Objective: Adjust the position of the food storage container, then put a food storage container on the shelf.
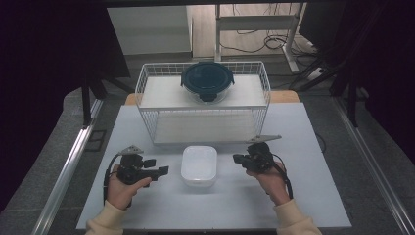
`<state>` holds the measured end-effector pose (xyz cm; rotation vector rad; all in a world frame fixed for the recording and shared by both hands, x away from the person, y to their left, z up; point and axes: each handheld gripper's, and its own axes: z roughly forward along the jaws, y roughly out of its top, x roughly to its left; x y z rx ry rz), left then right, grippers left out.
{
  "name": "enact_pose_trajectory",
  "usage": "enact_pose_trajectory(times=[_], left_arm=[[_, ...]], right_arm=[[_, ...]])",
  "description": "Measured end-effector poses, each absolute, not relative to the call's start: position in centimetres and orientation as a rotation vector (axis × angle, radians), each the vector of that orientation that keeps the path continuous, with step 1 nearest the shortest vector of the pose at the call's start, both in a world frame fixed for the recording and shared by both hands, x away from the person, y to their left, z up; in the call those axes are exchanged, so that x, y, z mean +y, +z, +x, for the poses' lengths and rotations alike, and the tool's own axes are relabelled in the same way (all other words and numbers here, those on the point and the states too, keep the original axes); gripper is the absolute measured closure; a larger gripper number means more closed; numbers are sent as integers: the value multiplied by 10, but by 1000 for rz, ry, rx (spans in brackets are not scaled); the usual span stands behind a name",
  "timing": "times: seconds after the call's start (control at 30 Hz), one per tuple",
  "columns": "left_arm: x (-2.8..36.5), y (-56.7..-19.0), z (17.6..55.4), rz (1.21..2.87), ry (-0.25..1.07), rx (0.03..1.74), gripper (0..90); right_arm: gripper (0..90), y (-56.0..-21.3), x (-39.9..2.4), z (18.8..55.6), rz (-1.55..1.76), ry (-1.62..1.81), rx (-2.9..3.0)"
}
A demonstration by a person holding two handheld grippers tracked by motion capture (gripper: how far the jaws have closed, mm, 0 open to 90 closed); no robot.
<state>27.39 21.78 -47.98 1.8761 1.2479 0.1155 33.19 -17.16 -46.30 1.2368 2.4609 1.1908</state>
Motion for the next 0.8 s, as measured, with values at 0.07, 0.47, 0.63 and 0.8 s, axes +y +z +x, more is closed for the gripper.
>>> enact_pose_trajectory(times=[0.07, 0.47, 0.63, 0.8], left_arm=[[218, -480, 274, 1878, 111, 1249, 302], [220, -480, 275, 1852, 88, 1256, 296], [218, -480, 278, 1833, 54, 1260, 297], [214, -478, 281, 1806, 16, 1251, 299]], right_arm=[[814, -464, -177, 329, 1241, 1182, 2471], [350, -462, -180, 328, 1341, 1258, 2408], [345, -462, -178, 328, 1363, 1291, 2407], [364, -462, -172, 327, 1377, 1338, 2415]])
